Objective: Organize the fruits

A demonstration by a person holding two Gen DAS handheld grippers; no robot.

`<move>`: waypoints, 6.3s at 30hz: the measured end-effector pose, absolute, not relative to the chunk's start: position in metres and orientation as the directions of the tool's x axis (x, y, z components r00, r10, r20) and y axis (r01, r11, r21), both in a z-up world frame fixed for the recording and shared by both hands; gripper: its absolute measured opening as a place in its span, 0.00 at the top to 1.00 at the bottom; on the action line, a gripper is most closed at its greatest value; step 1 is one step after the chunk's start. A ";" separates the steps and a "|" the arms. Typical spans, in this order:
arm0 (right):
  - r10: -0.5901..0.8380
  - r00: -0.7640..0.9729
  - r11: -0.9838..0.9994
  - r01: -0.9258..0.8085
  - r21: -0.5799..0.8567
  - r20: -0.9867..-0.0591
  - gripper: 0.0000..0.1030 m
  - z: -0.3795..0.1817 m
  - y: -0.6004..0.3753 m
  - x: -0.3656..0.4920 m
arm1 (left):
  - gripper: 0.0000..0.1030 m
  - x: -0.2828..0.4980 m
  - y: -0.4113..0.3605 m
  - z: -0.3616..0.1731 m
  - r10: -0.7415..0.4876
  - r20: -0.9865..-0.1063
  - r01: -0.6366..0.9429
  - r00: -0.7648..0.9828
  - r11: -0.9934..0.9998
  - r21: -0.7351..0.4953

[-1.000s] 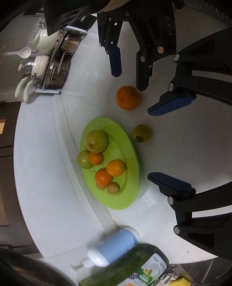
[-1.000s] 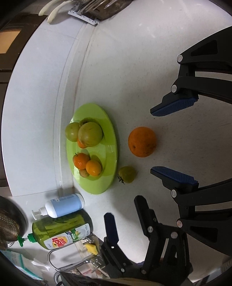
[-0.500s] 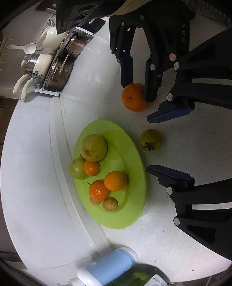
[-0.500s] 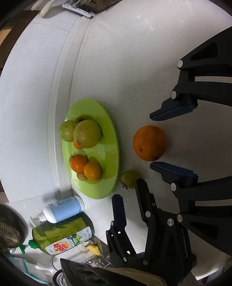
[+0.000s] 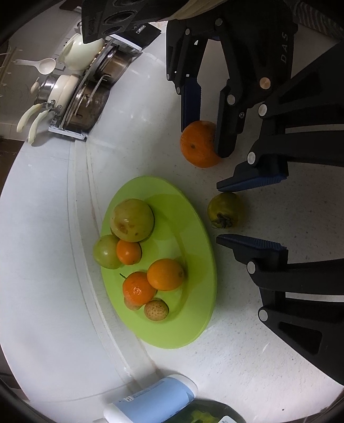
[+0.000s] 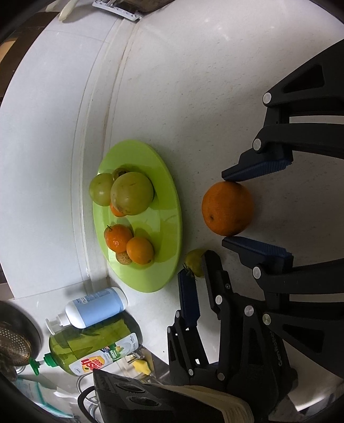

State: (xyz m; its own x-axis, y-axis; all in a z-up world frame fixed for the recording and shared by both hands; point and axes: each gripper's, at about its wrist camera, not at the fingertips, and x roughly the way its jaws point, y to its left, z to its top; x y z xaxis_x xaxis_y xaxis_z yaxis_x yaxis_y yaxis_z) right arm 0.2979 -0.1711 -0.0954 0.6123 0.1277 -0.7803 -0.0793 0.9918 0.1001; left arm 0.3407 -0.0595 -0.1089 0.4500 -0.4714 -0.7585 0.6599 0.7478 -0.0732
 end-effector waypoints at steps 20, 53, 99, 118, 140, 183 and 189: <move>0.142 0.613 0.990 -0.075 0.122 -0.777 0.59 -0.094 -0.169 0.298 | 0.72 0.334 -0.046 -0.099 -0.449 -0.752 0.604 0.482 0.792 -0.086; 0.146 0.763 0.986 -0.064 0.151 -0.630 0.59 -0.012 -0.179 0.282 | 0.72 0.317 -0.036 -0.005 -0.444 -0.597 0.526 0.668 0.849 -0.044; 0.116 0.670 0.991 -0.030 0.129 -0.733 0.59 -0.046 -0.205 0.463 | 0.72 0.510 -0.079 -0.059 -0.406 -0.731 0.538 0.549 0.841 -0.062; 0.153 0.680 0.987 -0.074 0.141 -0.717 0.59 -0.034 -0.191 0.439 | 0.62 0.468 -0.052 -0.033 -0.268 -0.719 0.421 0.641 0.906 0.038; 0.184 0.601 0.980 -0.170 0.101 -0.778 0.58 -0.053 -0.160 0.419 | 0.55 0.440 -0.024 -0.046 -0.264 -0.734 0.374 0.626 0.927 -0.015; 0.092 0.792 0.993 -0.030 0.113 -0.604 0.36 0.015 -0.146 0.245 | 0.17 0.258 0.019 0.030 -0.206 -0.538 0.286 0.817 0.956 0.067; 0.039 0.825 0.995 0.022 0.100 -0.564 0.28 0.022 -0.144 0.201 | 0.08 0.221 0.026 0.034 -0.187 -0.523 0.263 0.832 0.962 0.074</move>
State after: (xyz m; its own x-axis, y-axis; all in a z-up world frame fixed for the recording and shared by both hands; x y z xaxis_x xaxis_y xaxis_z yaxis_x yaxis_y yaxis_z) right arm 0.2012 -0.1445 0.0215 0.8250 0.0389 -0.5638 0.0216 0.9947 0.1002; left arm 0.2214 0.0260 0.0342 0.8317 -0.1866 -0.5230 0.2626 0.9620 0.0743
